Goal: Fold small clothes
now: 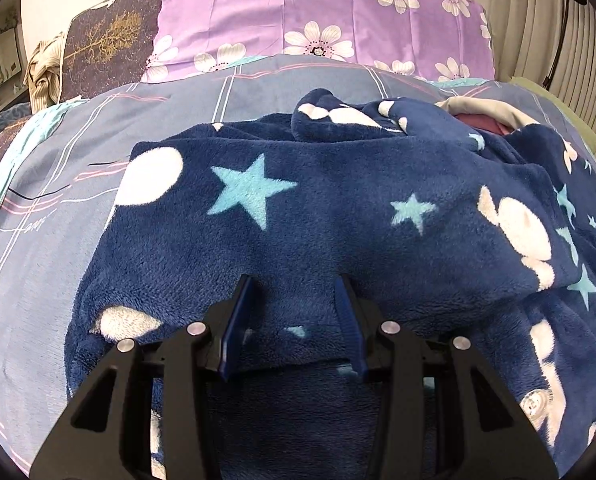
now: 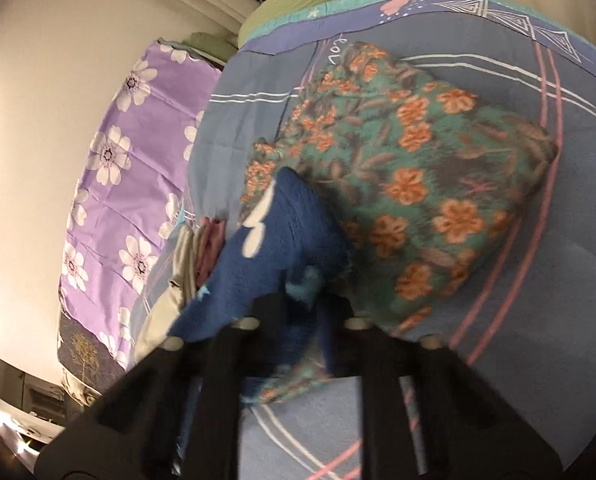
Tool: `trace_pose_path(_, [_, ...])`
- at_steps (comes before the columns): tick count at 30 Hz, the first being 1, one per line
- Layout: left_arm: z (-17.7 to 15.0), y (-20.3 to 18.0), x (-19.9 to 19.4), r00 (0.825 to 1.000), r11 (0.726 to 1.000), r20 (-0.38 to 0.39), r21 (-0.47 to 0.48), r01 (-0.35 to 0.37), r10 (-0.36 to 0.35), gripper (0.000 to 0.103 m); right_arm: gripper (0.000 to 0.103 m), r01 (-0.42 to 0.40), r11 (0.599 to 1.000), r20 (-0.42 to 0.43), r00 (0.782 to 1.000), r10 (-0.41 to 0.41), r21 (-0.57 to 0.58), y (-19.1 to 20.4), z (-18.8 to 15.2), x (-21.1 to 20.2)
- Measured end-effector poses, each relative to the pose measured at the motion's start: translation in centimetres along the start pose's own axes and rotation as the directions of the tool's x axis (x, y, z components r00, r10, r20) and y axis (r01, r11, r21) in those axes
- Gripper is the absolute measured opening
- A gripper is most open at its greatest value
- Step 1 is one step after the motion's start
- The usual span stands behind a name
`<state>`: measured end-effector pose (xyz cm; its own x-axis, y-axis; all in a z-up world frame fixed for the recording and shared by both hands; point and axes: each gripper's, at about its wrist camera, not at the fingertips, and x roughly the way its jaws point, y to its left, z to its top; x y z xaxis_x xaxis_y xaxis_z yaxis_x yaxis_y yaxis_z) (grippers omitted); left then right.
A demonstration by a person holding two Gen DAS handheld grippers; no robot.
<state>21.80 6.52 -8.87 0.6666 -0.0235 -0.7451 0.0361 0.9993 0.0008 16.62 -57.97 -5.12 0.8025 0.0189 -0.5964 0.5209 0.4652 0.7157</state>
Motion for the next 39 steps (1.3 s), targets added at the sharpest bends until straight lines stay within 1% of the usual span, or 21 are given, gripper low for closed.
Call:
trace_pose_path(3, [0.0, 0.2, 0.1, 1.000, 1.000, 0.000, -0.009, 0.010, -0.010, 0.044, 0.009, -0.145, 0.985, 0.036, 0.988, 0.149, -0.090, 5.2, -2.0, -2.1])
trace_pose_path(5, [0.0, 0.2, 0.1, 1.000, 1.000, 0.000, -0.011, 0.013, -0.013, 0.044, 0.009, -0.269, 0.944, -0.019, 0.962, 0.271, -0.192, 10.6, -4.9, -2.8])
trace_pose_path(6, [0.0, 0.3, 0.1, 1.000, 1.000, 0.001, -0.013, 0.016, -0.016, 0.045, 0.009, -0.337, 0.906, -0.064, 0.941, 0.332, -0.256, 13.9, -7.1, -3.1])
trace_pose_path(8, [0.0, 0.4, 0.1, 1.000, 1.000, 0.002, -0.019, 0.023, -0.023, 0.045, 0.009, -0.424, 0.840, -0.153, 0.905, 0.396, -0.338, 18.2, -11.0, -3.3])
trace_pose_path(9, [0.0, 0.5, 0.0, 1.000, 0.999, 0.003, -0.024, 0.030, -0.029, 0.045, 0.009, -0.468, 0.804, -0.206, 0.884, 0.420, -0.368, 20.3, -13.1, -3.1])
trace_pose_path(10, [0.0, 0.6, 0.1, 0.999, 0.999, 0.005, -0.029, 0.036, -0.036, 0.045, 0.009, -0.521, 0.757, -0.282, 0.852, 0.440, -0.394, 22.5, -16.3, -2.6])
trace_pose_path(12, [0.0, 0.9, 0.1, 0.999, 0.998, 0.007, -0.042, 0.053, -0.052, 0.045, 0.010, -0.581, 0.697, -0.399, 0.808, 0.432, -0.420, 25.1, -21.2, -1.2])
trace_pose_path(13, [0.0, 1.0, 0.0, 0.998, 0.997, 0.008, -0.046, 0.059, -0.059, 0.045, 0.010, -0.599, 0.667, -0.457, 0.791, 0.406, -0.443, 26.2, -24.3, -0.1])
trace_pose_path(14, [-0.1, 1.2, 0.0, 0.998, 0.996, 0.009, -0.054, 0.069, -0.069, 0.045, 0.010, -0.601, 0.642, -0.498, 0.786, 0.366, -0.476, 26.9, -26.8, 0.9])
trace_pose_path(17, [-0.1, 1.5, 0.1, 0.995, 0.993, 0.013, -0.073, 0.096, -0.095, 0.046, 0.010, -0.567, 0.600, -0.573, 0.792, 0.210, -0.564, 27.0, -33.3, 4.3])
trace_pose_path(20, [0.0, 2.2, 0.1, 0.988, 0.982, 0.016, -0.108, 0.157, -0.156, 0.050, 0.010, -0.523, 0.609, -0.594, 0.798, 0.103, -0.597, 24.7, -36.6, 7.0])
trace_pose_path(23, [0.5, 2.5, -0.3, 0.979, 0.970, 0.009, -0.137, 0.203, -0.203, 0.055, 0.010, -0.530, 0.632, -0.604, 0.788, 0.119, -0.566, 22.9, -37.3, 7.3])
trace_pose_path(25, [1.2, 2.5, -0.8, 0.961, 0.943, 0.003, -0.194, 0.270, -0.275, 0.058, 0.010, -0.542, 0.624, -0.601, 0.787, 0.141, -0.563, 22.5, -37.3, 6.9])
trace_pose_path(26, [1.6, 2.4, -1.1, 0.941, 0.916, 0.014, -0.227, 0.331, -0.337, 0.059, 0.010, -0.542, 0.619, -0.597, 0.789, 0.142, -0.568, 22.5, -37.2, 7.0])
trace_pose_path(27, [2.0, 2.2, -1.4, 0.909, 0.873, 0.031, -0.268, 0.407, -0.415, 0.062, 0.010, -0.538, 0.609, -0.589, 0.796, 0.139, -0.583, 22.6, -37.5, 6.8])
trace_pose_path(28, [2.3, 1.7, -1.6, 0.888, 0.845, 0.039, -0.289, 0.449, -0.458, 0.069, 0.010, -0.535, 0.600, -0.581, 0.802, 0.139, -0.594, 22.0, -37.8, 6.2])
trace_pose_path(30, [2.8, 0.4, -1.5, 0.852, 0.805, 0.031, -0.312, 0.505, -0.523, 0.077, 0.011, -0.527, 0.581, -0.564, 0.815, 0.138, -0.620, 21.8, -38.1, 6.2])
trace_pose_path(31, [3.0, -0.3, -1.2, 0.842, 0.793, 0.020, -0.325, 0.515, -0.538, 0.077, 0.011, -0.525, 0.574, -0.557, 0.819, 0.138, -0.628, 21.8, -38.2, 6.2])
trace_pose_path(35, [3.7, -2.3, 0.3, 0.823, 0.761, -0.004, -0.383, 0.523, -0.568, 0.077, 0.014, -0.514, 0.544, -0.532, 0.835, 0.142, -0.663, 22.2, -38.6, 5.8])
trace_pose_path(38, [4.1, -3.7, 1.9, 0.822, 0.759, -0.043, -0.414, 0.503, -0.568, 0.077, 0.016, -0.509, 0.526, -0.520, 0.842, 0.142, -0.681, 22.2, -39.0, 5.6])
trace_pose_path(39, [4.2, -4.3, 2.5, 0.828, 0.766, -0.059, -0.422, 0.486, -0.558, 0.075, 0.018, -0.512, 0.522, -0.521, 0.841, 0.144, -0.682, 22.2, -39.0, 5.6])
